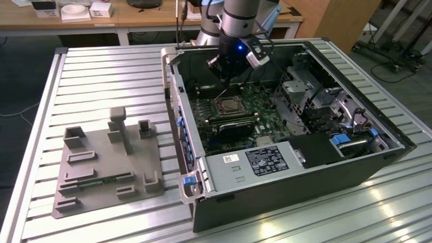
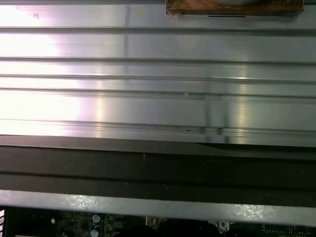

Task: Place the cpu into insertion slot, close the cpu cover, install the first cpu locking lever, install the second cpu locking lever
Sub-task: 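Install the first cpu locking lever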

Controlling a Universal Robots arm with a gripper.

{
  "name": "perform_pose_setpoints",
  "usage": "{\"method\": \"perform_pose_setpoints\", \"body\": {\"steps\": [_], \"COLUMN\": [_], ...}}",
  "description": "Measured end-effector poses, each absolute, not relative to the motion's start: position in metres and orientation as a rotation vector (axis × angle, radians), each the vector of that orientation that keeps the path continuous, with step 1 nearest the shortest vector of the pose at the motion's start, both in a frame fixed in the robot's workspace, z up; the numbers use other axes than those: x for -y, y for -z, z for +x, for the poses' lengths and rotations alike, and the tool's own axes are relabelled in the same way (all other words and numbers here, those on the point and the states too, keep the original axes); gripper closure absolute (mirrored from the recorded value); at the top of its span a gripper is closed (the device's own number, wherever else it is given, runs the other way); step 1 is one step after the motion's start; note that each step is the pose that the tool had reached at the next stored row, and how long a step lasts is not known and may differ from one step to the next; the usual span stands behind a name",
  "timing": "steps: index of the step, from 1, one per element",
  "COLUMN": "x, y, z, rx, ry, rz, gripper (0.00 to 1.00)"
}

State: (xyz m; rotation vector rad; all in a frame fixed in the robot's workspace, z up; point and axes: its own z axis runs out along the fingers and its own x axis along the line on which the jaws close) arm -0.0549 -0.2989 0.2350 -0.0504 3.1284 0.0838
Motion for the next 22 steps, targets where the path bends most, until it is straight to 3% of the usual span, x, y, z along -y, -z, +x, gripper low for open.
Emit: {"method": "perform_pose_setpoints", "body": {"steps": [22], "x": [0.298], "y": [-0.221], "z": [-0.036], "rx": [-3.128], "ry": [-0.084], "rz": [-0.029], "gripper": [0.90]}}
